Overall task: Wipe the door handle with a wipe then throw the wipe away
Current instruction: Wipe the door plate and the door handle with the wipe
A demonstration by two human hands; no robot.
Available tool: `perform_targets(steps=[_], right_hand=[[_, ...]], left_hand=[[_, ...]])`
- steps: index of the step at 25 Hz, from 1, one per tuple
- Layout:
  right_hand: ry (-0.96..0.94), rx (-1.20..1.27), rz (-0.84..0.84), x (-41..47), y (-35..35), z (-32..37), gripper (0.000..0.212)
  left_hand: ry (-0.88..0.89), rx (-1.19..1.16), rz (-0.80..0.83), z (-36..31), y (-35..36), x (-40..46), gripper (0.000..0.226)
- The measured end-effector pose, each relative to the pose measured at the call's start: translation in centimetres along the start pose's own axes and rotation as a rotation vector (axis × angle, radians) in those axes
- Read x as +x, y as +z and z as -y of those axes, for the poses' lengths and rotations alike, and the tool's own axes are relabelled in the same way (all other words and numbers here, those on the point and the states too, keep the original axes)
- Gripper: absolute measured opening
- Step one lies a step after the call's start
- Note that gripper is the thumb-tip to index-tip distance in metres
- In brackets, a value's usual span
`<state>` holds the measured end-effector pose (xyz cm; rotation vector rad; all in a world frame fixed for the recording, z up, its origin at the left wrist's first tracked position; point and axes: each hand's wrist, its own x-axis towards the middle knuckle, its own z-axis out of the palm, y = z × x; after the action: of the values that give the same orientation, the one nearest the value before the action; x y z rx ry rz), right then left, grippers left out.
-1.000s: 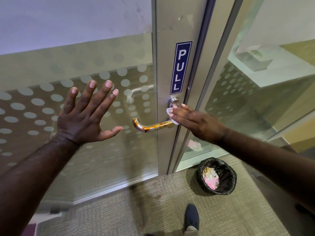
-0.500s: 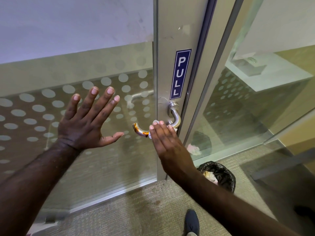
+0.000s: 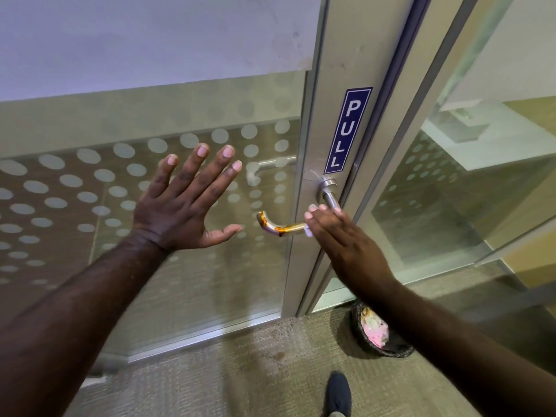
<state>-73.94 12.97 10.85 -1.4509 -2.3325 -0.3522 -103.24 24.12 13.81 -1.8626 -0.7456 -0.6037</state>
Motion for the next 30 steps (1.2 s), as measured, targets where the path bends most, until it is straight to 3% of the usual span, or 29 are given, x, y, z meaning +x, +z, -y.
perform_targets(steps=[5, 9, 15, 19, 24, 30], right_hand=[[0.120, -0.024, -0.017, 2.4, 1.0, 7.8, 0.044], [0.184, -0.125, 0.007, 3.4, 0.7, 9.8, 0.041], [0.295, -0.251, 0.226, 6.2, -1.0, 11.8, 0.045], [0.305, -0.174, 0.348, 8.4, -1.6, 12.0, 0.042], [0.275, -0.145, 0.351, 10.5, -2.3, 11.8, 0.026], [0.141, -0.214, 0.364, 9.7, -1.6, 11.8, 0.028]], left_hand=[[0.008, -0.013, -0.003, 0.1, -0.1, 0.1, 0.103], [0.023, 0.005, 0.013, 0.2, -0.1, 0.2, 0.099], [0.037, 0.022, 0.041, 0.4, 0.0, -0.2, 0.075], [0.031, 0.007, 0.041, 0.3, 0.1, -0.2, 0.072], [0.035, 0.002, 0.026, 0.2, 0.1, -0.2, 0.069], [0.025, 0.001, -0.001, 0.2, 0.2, -0.2, 0.068]])
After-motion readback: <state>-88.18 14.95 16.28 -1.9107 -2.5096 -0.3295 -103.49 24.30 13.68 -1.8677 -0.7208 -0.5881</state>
